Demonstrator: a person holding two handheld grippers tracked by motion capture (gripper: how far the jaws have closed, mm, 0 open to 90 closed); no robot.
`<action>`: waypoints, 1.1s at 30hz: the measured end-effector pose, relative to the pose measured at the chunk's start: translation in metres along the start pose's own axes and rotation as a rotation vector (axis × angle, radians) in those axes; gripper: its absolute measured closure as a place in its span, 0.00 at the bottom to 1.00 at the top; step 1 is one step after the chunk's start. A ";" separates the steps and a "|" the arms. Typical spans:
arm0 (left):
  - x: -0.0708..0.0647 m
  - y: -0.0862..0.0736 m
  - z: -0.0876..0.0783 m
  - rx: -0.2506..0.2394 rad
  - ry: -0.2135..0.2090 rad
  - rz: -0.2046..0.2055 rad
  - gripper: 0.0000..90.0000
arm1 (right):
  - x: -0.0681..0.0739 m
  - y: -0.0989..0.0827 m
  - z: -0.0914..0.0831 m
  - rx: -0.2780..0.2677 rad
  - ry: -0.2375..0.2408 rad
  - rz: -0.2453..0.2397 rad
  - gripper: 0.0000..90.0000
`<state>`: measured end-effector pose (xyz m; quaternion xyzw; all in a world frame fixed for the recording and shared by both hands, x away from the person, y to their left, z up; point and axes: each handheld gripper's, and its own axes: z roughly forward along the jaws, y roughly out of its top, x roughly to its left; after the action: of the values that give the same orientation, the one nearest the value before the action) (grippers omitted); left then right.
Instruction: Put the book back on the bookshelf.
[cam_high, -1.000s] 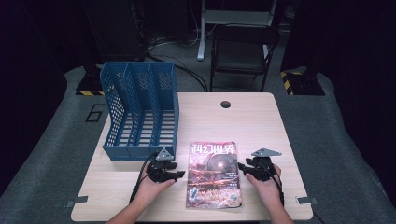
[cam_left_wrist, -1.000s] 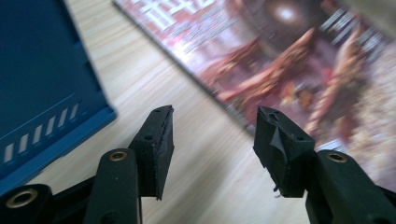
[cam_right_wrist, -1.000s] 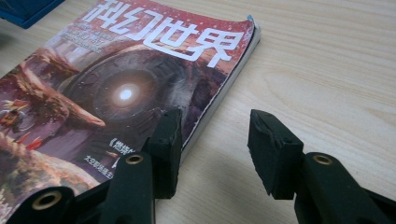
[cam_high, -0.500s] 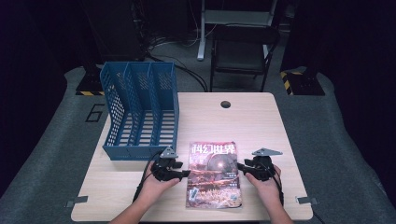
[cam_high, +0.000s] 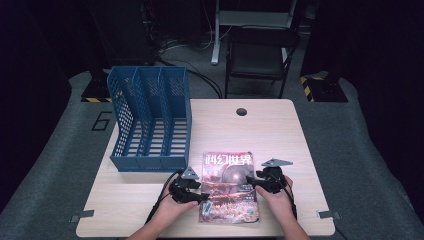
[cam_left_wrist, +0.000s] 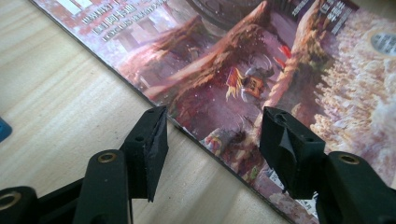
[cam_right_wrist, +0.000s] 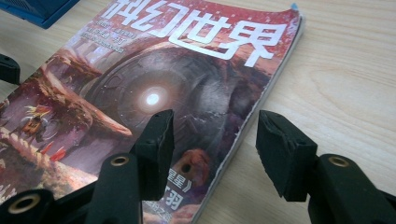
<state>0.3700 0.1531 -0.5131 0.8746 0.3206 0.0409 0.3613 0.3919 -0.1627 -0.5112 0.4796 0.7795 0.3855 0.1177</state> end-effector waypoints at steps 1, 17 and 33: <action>-0.001 0.000 0.000 -0.003 0.002 0.008 0.46 | 0.001 0.000 0.001 0.001 0.001 -0.003 0.52; -0.013 -0.002 0.006 -0.033 0.047 0.034 0.41 | 0.005 0.003 0.011 0.010 -0.051 0.018 0.51; -0.015 -0.007 0.007 -0.072 0.045 0.030 0.41 | 0.010 0.005 0.017 0.000 -0.085 0.068 0.45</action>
<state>0.3567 0.1438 -0.5206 0.8647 0.3136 0.0775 0.3847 0.3994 -0.1448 -0.5172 0.5217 0.7571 0.3685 0.1372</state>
